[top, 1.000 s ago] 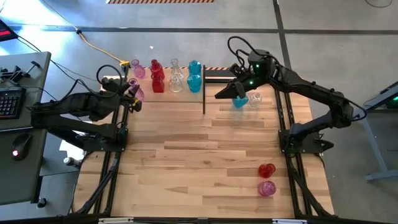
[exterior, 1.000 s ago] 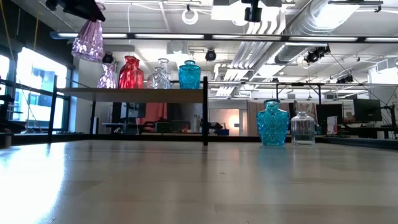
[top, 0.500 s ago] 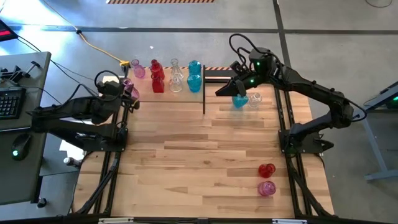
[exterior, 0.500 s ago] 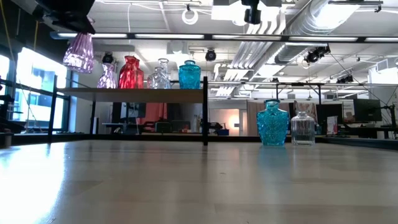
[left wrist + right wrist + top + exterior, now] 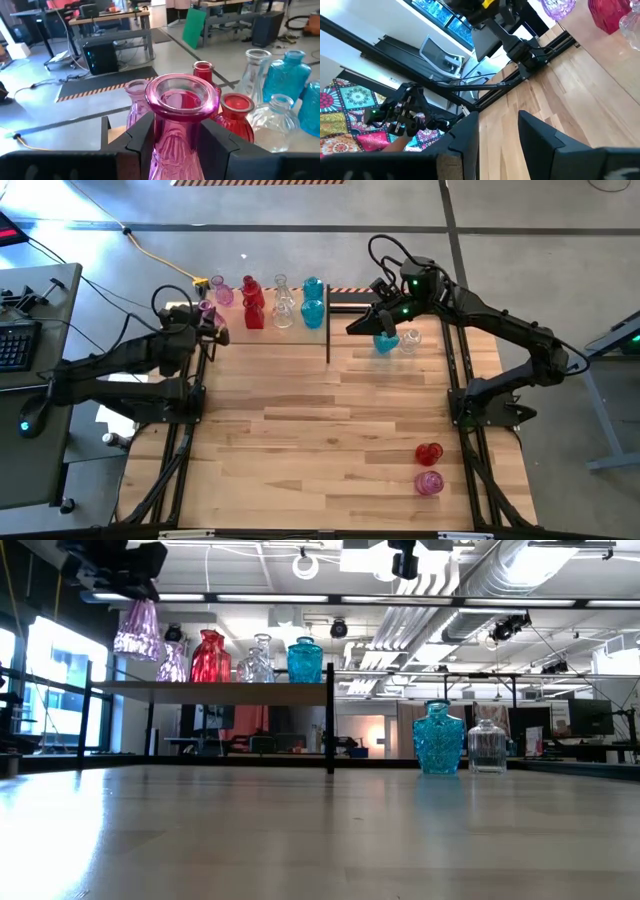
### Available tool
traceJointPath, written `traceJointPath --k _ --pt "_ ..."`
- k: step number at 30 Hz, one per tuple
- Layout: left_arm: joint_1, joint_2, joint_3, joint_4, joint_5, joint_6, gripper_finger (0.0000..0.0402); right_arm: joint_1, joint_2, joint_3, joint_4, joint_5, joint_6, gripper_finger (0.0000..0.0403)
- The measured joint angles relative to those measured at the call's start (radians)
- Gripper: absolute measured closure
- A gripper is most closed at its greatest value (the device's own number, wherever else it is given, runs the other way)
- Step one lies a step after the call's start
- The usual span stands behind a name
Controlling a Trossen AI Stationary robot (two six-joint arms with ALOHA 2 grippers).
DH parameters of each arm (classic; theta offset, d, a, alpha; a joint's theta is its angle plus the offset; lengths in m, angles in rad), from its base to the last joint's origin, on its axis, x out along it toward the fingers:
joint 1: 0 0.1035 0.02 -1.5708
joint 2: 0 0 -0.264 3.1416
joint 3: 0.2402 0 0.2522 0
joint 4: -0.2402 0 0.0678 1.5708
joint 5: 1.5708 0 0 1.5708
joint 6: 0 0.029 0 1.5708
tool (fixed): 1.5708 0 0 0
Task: Sort vases onto shelf
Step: Put the top purple vase on the shelf aligned with the other purple vase
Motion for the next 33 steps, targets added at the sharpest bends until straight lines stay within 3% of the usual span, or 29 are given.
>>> traceJointPath --k 6,16,33 --pt "0.078 0.013 0.0 0.041 0.085 -0.003 0.0293 0.0 0.0 0.0 0.0 0.001 0.016 0.0284" --pt "0.166 0.056 -0.001 0.053 0.168 -0.002 0.0293 0.0 0.0 0.0 0.0 0.002 0.189 0.0284" --pt "0.298 0.057 -0.001 0.114 0.347 0.052 0.0293 0.0 0.0 0.0 0.0 0.002 0.191 0.0284"
